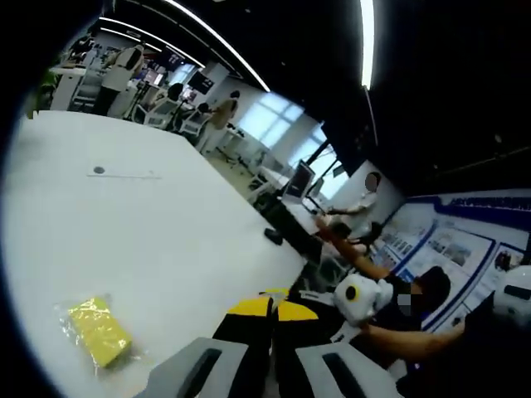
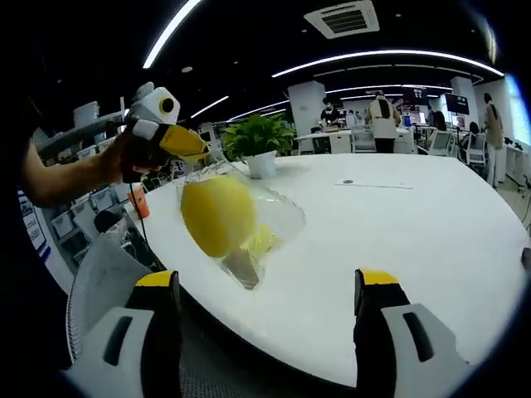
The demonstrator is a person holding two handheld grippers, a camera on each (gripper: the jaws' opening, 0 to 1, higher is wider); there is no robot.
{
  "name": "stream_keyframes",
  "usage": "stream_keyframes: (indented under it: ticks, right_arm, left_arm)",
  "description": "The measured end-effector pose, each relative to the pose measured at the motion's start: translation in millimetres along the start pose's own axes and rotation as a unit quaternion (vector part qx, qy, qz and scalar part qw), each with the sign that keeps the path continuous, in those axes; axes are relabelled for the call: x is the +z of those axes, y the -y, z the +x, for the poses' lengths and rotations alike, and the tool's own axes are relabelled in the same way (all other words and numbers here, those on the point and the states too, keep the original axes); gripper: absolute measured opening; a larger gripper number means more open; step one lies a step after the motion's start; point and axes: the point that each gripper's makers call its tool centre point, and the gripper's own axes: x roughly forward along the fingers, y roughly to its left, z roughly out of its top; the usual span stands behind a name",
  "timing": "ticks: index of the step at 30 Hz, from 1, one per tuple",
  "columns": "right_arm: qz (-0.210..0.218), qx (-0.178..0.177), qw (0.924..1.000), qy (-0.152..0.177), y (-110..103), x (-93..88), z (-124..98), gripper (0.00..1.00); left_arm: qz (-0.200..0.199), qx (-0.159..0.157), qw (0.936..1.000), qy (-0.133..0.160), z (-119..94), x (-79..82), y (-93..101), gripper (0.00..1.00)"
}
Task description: Compare the silicone blocks by pressing each to a similar depth, holding the contact briefly, and releasing to observe deformation and rebound differences across the visible hardness samples.
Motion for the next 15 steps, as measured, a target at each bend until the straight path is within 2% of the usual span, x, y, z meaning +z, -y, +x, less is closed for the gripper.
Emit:
stream_keyframes:
  ticks: [3,5,8,10,12,15]
  right_arm:
    - [0.01,0.02,0.9997,0.008,-4.9,5.7,2.0,0.79]
    - [0.007,0.03,0.9993,0.02,-7.5,12.3,2.5,0.74]
    - [0.036,0.065,0.9962,0.046,-17.7,26.0,4.0,0.7]
    - [0.038,0.079,0.9941,0.064,-21.1,34.5,3.5,0.67]
    - [0.085,0.11,0.9868,0.083,-28.8,44.8,3.1,0.66]
    - [0.094,0.133,0.9821,0.094,-34.8,50.8,3.5,0.63]
  left_arm:
    - [0.003,-0.011,0.9999,0.006,-1.6,6.7,8.1,0.0]
    - [0.009,-0.018,0.9998,0.009,-2.7,10.6,15.5,0.0]
    - [0.015,-0.031,0.9993,0.011,-4.9,15.2,26.2,0.0]
    - [0.017,-0.036,0.9991,0.015,-6.7,18.0,30.4,0.0]
    - [0.02,-0.044,0.9987,0.017,-8.1,19.8,36.5,0.0]
    - [0.019,-0.058,0.9979,0.02,-8.9,20.6,44.8,0.0]
